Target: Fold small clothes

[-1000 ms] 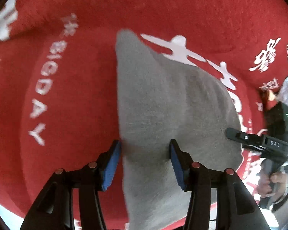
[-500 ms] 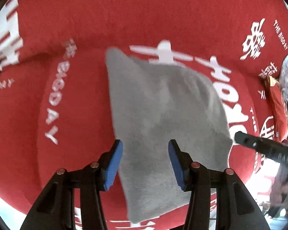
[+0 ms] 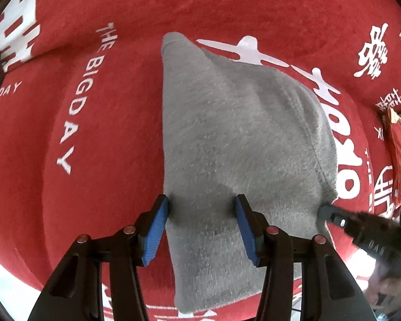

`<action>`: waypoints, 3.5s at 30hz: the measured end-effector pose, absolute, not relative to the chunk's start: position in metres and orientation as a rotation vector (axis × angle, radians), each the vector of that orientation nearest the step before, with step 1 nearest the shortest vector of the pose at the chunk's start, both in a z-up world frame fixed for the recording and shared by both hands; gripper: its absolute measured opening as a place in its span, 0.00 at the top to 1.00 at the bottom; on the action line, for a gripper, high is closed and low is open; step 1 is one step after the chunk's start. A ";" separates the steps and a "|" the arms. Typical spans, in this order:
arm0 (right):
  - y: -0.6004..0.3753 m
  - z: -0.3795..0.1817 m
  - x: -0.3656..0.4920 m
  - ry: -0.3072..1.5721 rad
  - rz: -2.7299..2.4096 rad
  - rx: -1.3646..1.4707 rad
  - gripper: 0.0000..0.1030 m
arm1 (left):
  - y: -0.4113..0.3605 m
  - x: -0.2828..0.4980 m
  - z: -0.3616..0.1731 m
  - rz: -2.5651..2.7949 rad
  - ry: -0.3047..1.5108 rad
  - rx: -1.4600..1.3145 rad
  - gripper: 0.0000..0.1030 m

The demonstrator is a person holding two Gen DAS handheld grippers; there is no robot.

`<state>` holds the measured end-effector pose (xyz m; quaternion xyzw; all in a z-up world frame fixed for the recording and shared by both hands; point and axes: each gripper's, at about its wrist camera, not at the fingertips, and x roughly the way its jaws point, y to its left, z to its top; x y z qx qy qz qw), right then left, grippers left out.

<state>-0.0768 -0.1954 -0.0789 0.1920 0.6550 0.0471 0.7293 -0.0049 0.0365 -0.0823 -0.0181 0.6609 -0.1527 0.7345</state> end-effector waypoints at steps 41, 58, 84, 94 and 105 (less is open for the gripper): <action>-0.184 -0.003 -0.107 1.490 0.005 0.495 0.94 | 0.029 -0.053 0.009 -0.252 1.482 0.122 0.38; -0.168 0.062 -0.097 1.453 -0.084 0.307 0.25 | 0.042 -0.052 0.074 -0.135 1.354 0.163 0.00; -0.151 0.103 -0.087 1.412 -0.174 0.200 0.24 | 0.051 -0.049 0.102 -0.103 1.390 0.155 0.00; -0.152 0.105 -0.084 1.410 -0.182 0.194 0.24 | 0.051 -0.046 0.105 -0.107 1.383 0.151 0.00; -0.153 0.105 -0.083 1.408 -0.177 0.194 0.24 | 0.049 -0.046 0.108 -0.107 1.377 0.156 0.00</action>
